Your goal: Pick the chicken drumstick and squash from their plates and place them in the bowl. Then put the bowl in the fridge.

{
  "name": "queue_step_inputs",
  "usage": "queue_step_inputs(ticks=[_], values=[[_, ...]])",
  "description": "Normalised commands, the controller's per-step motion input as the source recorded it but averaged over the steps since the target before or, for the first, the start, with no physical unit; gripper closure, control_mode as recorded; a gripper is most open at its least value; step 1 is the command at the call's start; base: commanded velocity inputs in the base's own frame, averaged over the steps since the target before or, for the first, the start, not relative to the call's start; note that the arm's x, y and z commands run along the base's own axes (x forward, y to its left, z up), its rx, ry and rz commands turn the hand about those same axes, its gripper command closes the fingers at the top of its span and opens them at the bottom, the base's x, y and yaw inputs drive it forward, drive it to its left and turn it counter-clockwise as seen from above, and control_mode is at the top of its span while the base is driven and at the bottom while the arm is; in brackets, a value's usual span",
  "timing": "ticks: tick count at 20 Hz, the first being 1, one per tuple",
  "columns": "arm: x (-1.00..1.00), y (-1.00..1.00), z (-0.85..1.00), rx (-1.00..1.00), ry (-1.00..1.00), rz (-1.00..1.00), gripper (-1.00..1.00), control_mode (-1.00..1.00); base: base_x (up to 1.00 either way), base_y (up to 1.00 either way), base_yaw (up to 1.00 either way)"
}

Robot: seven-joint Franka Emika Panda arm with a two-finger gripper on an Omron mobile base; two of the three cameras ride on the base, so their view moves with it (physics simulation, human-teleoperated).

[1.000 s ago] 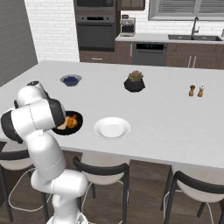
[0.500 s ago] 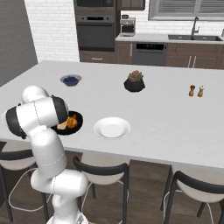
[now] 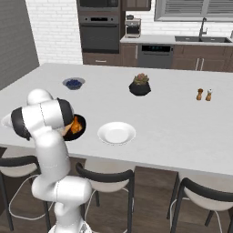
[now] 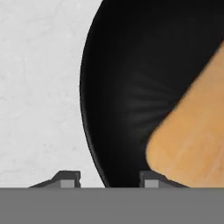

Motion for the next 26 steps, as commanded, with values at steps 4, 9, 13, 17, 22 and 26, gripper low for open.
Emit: queue_step_inputs(ticks=[4, 9, 13, 17, 22, 26], values=[[-0.04, -0.04, -0.34, 0.0, 0.0, 0.0, 1.0, -1.0, 0.0, 0.0, 0.0], [0.0, -0.22, -0.29, 0.0, 0.0, 0.01, 1.0, -1.0, 0.0, 0.0, 0.0], [0.0, -0.46, -0.08, 0.0, 0.0, 0.04, 1.0, -1.0, 0.0, 0.0, 0.0], [-0.06, -0.44, 0.03, 0.0, 0.0, 0.11, 1.0, -1.0, 0.0, 0.0, 0.0], [-0.46, -0.11, 0.28, 0.0, 0.0, 0.24, 1.0, -1.0, 0.0, 0.0, 0.0], [-0.46, -0.21, 0.38, 0.0, 0.0, 0.35, 1.0, -1.0, 0.0, 0.0, 0.0]])
